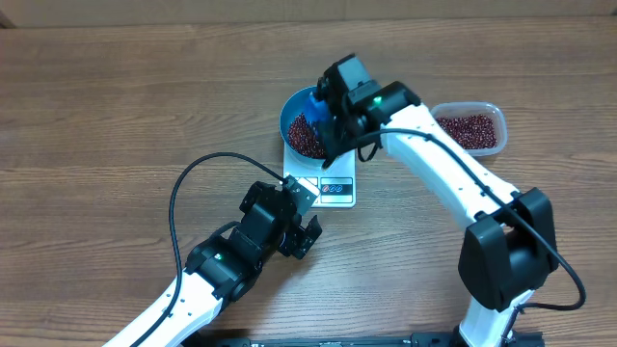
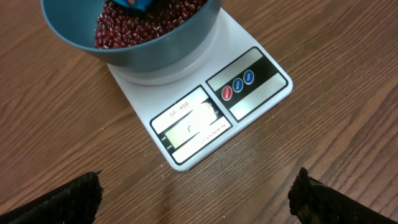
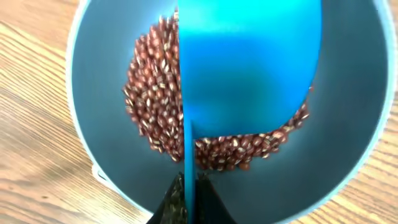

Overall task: Scoop item into bowl and weigh 150g on scale
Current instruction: 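Lift the scoop out of the bowl and move it right to the tub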

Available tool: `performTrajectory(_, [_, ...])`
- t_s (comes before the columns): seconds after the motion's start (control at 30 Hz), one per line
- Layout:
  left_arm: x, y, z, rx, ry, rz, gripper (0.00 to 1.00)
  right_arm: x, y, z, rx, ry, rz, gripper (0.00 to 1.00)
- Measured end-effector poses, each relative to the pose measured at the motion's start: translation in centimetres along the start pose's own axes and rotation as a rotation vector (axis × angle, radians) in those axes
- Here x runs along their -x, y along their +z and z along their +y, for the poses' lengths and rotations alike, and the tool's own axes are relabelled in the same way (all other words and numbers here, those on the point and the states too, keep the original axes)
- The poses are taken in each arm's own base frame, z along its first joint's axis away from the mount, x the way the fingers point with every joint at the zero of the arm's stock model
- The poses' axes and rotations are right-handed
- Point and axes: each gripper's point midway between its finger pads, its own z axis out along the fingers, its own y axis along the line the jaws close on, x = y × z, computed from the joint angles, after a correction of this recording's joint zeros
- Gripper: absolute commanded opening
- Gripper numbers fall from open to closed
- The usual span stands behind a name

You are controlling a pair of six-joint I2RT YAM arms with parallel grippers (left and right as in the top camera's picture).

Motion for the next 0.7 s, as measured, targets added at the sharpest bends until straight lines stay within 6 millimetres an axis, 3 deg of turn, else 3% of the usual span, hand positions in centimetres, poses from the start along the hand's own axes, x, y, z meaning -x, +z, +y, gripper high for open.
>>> performTrajectory(0.13, [0.0,0.0,0.0,0.0,0.0,0.0,1.0,0.9,-0.9,-0.3,0.072,0.042,-0.022,0.04])
performTrajectory(0.43, [0.0,0.0,0.0,0.0,0.0,0.0,1.0,0.6,-1.8,-1.4,0.202,0.132,-0.003,0.04])
performTrajectory(0.7, [0.0,0.0,0.0,0.0,0.0,0.0,1.0,0.5,-1.9,-1.2,0.227,0.141,0.006,0.04])
